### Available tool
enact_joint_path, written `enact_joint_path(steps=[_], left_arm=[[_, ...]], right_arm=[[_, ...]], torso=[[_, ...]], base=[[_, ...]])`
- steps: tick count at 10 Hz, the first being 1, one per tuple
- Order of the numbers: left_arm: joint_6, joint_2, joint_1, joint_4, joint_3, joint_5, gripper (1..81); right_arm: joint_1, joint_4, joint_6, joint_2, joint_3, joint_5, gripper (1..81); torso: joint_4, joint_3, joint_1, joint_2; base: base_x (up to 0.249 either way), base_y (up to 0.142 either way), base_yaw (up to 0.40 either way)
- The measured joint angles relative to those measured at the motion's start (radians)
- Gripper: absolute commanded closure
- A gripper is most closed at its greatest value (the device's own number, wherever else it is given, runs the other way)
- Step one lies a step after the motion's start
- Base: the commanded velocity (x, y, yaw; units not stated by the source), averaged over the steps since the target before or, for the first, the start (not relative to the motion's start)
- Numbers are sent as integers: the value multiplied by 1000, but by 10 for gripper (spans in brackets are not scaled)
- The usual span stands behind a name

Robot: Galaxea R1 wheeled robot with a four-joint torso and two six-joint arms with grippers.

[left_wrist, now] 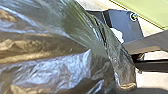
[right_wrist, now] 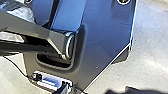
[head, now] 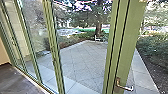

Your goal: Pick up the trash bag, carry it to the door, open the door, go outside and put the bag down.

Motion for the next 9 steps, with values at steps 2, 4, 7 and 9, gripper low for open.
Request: enact_joint_path(steps=[2,4,7,9], left_arm=[[0,-3,0,0,0,0,811],[0,-9,0,-1,0,0,811],[-1,-26,6,-1,16,0,811],[-3,-48,6,-1,56,1,811]], right_arm=[[0,0,0,-1,6,2,10],[-4,0,0,-12,45,14,10],[-18,0,1,-66,137,29,10],[-20,0,2,-123,244,41,10]], torso=[[0,0,0,0],[0,0,0,0],[0,0,0,0],[0,0,0,0]], base=[[0,0,0],[0,0,0],[0,0,0],[0,0,0]])
